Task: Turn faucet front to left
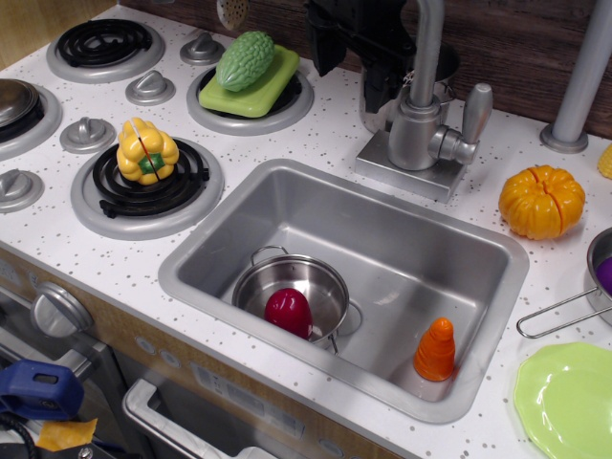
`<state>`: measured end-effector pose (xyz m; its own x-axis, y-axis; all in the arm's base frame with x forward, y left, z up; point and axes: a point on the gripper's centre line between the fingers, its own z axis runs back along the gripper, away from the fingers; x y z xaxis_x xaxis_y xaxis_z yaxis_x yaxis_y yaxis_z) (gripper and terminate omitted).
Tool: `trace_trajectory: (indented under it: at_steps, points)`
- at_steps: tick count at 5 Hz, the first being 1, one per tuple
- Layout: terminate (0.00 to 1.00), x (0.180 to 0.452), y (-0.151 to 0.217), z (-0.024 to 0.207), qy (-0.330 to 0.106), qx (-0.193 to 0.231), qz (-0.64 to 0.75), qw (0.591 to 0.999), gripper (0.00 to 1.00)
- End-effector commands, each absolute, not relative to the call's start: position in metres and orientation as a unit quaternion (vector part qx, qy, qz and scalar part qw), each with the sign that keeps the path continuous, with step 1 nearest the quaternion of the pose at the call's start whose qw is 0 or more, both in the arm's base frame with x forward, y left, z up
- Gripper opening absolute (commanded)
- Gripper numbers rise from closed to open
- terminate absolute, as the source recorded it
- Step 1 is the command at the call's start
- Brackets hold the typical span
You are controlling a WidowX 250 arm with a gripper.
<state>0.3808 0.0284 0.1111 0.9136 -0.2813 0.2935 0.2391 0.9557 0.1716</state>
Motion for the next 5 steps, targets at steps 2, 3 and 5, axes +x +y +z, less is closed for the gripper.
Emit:
trace_trajectory:
  at_steps: [2, 3, 5]
  points:
    - [0.00, 0.401, 0.052, 0.130, -0.193, 0.080, -0.151, 0.966, 1.00]
    - [0.00, 0.406, 0.056, 0.130, -0.197, 0.086, -0.153, 0.965, 1.00]
    - [1.00, 0.387, 0.036, 0.131, -0.173, 0.085, -0.105, 0.976, 1.00]
